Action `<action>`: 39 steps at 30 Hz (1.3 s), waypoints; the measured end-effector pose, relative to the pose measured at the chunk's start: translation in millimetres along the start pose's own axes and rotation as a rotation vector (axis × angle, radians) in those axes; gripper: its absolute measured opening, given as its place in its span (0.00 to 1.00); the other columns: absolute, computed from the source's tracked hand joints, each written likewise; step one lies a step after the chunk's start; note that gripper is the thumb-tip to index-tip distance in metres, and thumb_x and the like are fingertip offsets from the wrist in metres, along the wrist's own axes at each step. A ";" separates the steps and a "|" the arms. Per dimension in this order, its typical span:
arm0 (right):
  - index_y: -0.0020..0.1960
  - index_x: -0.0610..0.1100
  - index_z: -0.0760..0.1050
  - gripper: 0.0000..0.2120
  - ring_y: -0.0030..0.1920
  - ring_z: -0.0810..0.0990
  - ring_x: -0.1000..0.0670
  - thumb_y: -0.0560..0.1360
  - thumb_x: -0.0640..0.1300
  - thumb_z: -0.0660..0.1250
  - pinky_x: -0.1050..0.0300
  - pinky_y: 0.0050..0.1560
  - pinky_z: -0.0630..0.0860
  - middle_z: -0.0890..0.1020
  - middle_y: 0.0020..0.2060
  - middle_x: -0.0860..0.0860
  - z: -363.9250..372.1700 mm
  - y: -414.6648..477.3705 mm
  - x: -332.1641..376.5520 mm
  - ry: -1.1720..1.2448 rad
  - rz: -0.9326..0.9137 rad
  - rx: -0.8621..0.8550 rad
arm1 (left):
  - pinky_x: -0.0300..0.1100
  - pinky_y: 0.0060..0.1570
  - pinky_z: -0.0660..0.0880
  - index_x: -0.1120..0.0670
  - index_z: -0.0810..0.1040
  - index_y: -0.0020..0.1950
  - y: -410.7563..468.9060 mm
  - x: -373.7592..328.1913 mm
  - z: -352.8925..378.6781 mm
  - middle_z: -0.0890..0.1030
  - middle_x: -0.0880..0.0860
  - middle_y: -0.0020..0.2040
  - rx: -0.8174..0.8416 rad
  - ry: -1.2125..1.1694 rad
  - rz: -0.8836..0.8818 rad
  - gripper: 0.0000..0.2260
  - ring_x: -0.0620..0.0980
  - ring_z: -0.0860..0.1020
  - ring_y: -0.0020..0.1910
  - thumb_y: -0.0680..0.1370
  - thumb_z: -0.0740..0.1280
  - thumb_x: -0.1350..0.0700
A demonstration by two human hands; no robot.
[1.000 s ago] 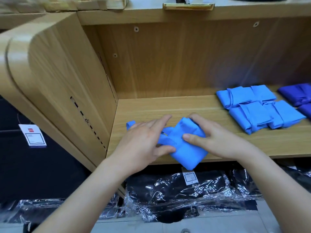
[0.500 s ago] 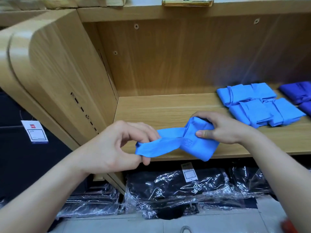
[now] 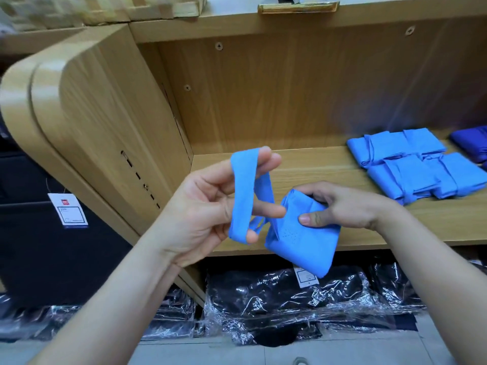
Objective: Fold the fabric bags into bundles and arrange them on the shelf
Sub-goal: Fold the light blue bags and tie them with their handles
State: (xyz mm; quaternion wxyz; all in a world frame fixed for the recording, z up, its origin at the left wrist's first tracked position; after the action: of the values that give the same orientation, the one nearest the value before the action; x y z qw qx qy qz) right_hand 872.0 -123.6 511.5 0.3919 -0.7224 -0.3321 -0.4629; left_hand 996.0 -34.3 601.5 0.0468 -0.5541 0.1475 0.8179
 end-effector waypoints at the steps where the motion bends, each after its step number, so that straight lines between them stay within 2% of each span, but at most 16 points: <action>1: 0.54 0.38 0.75 0.13 0.46 0.79 0.53 0.72 0.41 0.67 0.61 0.43 0.74 0.81 0.43 0.50 -0.6 -1.5 0.6 -0.015 -0.001 -0.014 | 0.37 0.30 0.79 0.46 0.83 0.59 1.4 4.9 -7.7 0.80 0.45 0.63 -0.070 0.015 -0.031 0.24 0.55 0.85 0.43 0.65 0.72 0.63; 4: 0.56 0.37 0.75 0.15 0.46 0.79 0.54 0.71 0.41 0.68 0.60 0.45 0.74 0.81 0.45 0.48 -9.3 -7.6 4.1 -0.042 -0.013 -0.100 | 0.42 0.47 0.80 0.48 0.77 0.67 2.7 22.5 -28.6 0.75 0.45 0.69 -0.155 0.032 -0.089 0.33 0.59 0.83 0.53 0.62 0.81 0.53; 6: 0.56 0.40 0.74 0.13 0.46 0.79 0.53 0.73 0.38 0.70 0.58 0.46 0.74 0.82 0.46 0.46 -14.0 -12.4 11.1 -0.086 -0.031 -0.154 | 0.46 0.58 0.74 0.52 0.74 0.68 0.7 36.0 -43.5 0.74 0.45 0.70 -0.233 0.040 -0.138 0.42 0.59 0.79 0.60 0.57 0.84 0.48; 9: 0.53 0.50 0.74 0.15 0.45 0.77 0.53 0.73 0.35 0.72 0.56 0.47 0.73 0.81 0.43 0.54 -11.7 -15.3 27.3 -0.400 -0.073 -0.224 | 0.43 0.59 0.75 0.51 0.75 0.65 -1.3 57.7 -52.9 0.77 0.44 0.67 -0.279 0.123 -0.231 0.45 0.53 0.77 0.64 0.51 0.84 0.42; 11: 0.51 0.52 0.72 0.16 0.43 0.75 0.53 0.70 0.36 0.72 0.55 0.46 0.73 0.79 0.41 0.57 -3.3 -15.9 41.1 -0.651 -0.112 -0.287 | 0.37 0.53 0.77 0.50 0.75 0.63 -1.3 68.9 -54.0 0.77 0.43 0.66 -0.263 0.180 -0.283 0.43 0.50 0.77 0.64 0.51 0.84 0.41; 14: 0.49 0.51 0.73 0.17 0.40 0.73 0.53 0.65 0.34 0.68 0.51 0.40 0.69 0.77 0.39 0.59 14.3 -15.7 59.9 -0.915 -0.217 -0.346 | 0.37 0.58 0.75 0.49 0.71 0.64 2.9 82.2 -54.5 0.73 0.46 0.70 -0.197 0.299 -0.354 0.29 0.46 0.74 0.66 0.67 0.78 0.49; 17: 0.48 0.54 0.75 0.18 0.39 0.74 0.56 0.63 0.36 0.71 0.54 0.41 0.70 0.78 0.38 0.61 8.2 -14.6 63.3 -0.794 -0.244 -0.419 | 0.34 0.60 0.72 0.48 0.70 0.65 5.5 92.4 -51.7 0.75 0.45 0.67 -0.082 0.468 -0.380 0.22 0.38 0.74 0.63 0.72 0.71 0.52; 20: 0.45 0.54 0.78 0.18 0.44 0.78 0.56 0.63 0.36 0.78 0.56 0.50 0.74 0.82 0.41 0.59 -10.0 -13.8 47.6 -0.512 -0.164 -0.524 | 0.33 0.59 0.72 0.49 0.72 0.64 2.0 98.4 -51.0 0.77 0.41 0.64 -0.054 0.434 -0.359 0.21 0.36 0.74 0.62 0.72 0.70 0.55; 23: 0.43 0.54 0.78 0.18 0.45 0.79 0.56 0.65 0.33 0.77 0.60 0.50 0.74 0.83 0.42 0.56 -10.5 -8.0 37.2 -0.358 -0.164 -0.555 | 0.36 0.61 0.72 0.53 0.70 0.69 1.8 105.1 -52.1 0.73 0.49 0.71 -0.036 0.429 -0.355 0.22 0.41 0.73 0.67 0.76 0.70 0.62; 25: 0.45 0.53 0.79 0.17 0.45 0.79 0.58 0.67 0.32 0.76 0.65 0.50 0.72 0.82 0.43 0.58 -3.3 0.3 34.7 -0.335 -0.172 -0.510 | 0.40 0.65 0.72 0.55 0.68 0.72 2.2 110.2 -53.2 0.69 0.49 0.74 -0.022 0.435 -0.356 0.26 0.45 0.72 0.69 0.75 0.72 0.59; 27: 0.46 0.53 0.80 0.17 0.46 0.78 0.60 0.68 0.32 0.75 0.67 0.50 0.71 0.81 0.44 0.58 2.3 8.0 33.0 -0.356 -0.185 -0.470 | 0.39 0.62 0.73 0.49 0.68 0.70 1.8 114.3 -58.7 0.67 0.45 0.74 -0.090 0.436 -0.362 0.32 0.49 0.71 0.69 0.70 0.78 0.52; 30: 0.48 0.49 0.82 0.15 0.47 0.78 0.57 0.68 0.32 0.74 0.63 0.52 0.72 0.80 0.46 0.54 7.9 17.1 32.3 -0.426 -0.181 -0.423 | 0.37 0.55 0.76 0.50 0.68 0.70 1.3 118.4 -67.3 0.75 0.46 0.67 -0.232 0.457 -0.323 0.40 0.48 0.77 0.62 0.61 0.81 0.53; 32: 0.47 0.48 0.82 0.15 0.45 0.77 0.57 0.66 0.31 0.74 0.65 0.49 0.72 0.78 0.45 0.52 8.6 20.7 34.7 -0.398 -0.184 -0.425 | 0.39 0.55 0.77 0.49 0.70 0.68 2.6 117.5 -72.2 0.81 0.46 0.58 -0.318 0.468 -0.262 0.37 0.44 0.80 0.56 0.61 0.79 0.53; 35: 0.45 0.52 0.80 0.18 0.43 0.75 0.59 0.63 0.32 0.76 0.68 0.47 0.70 0.75 0.46 0.51 6.3 22.1 36.6 -0.314 -0.203 -0.495 | 0.39 0.46 0.79 0.45 0.73 0.63 2.0 107.5 -79.4 0.84 0.47 0.48 -0.452 0.460 -0.190 0.30 0.42 0.82 0.45 0.67 0.78 0.67; 37: 0.51 0.53 0.77 0.21 0.49 0.74 0.59 0.64 0.37 0.78 0.67 0.52 0.68 0.75 0.51 0.53 7.1 22.3 31.2 -0.345 -0.163 -0.507 | 0.39 0.44 0.79 0.42 0.74 0.61 -0.8 102.7 -81.0 0.85 0.47 0.44 -0.487 0.516 -0.164 0.30 0.42 0.82 0.41 0.68 0.77 0.68; 39: 0.61 0.51 0.76 0.24 0.54 0.75 0.56 0.66 0.46 0.78 0.62 0.57 0.69 0.77 0.54 0.54 15.4 26.9 23.0 -0.525 -0.055 -0.396 | 0.45 0.47 0.80 0.37 0.73 0.59 -3.5 101.3 -80.5 0.85 0.46 0.44 -0.487 0.638 -0.164 0.29 0.44 0.83 0.43 0.66 0.78 0.61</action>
State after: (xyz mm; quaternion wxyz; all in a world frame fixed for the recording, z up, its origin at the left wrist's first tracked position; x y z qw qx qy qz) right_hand 909.0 -120.2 521.8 0.1320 -0.8701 -0.3445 -0.3268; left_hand 1030.1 -63.4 480.1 -0.0688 -0.7848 -0.0882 0.6096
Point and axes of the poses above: each hand's wrist, its own y-axis towards the middle knuckle, its own z-axis out of the palm, x = y × z, the point moved 9 cm from there along y, towards the middle knuckle
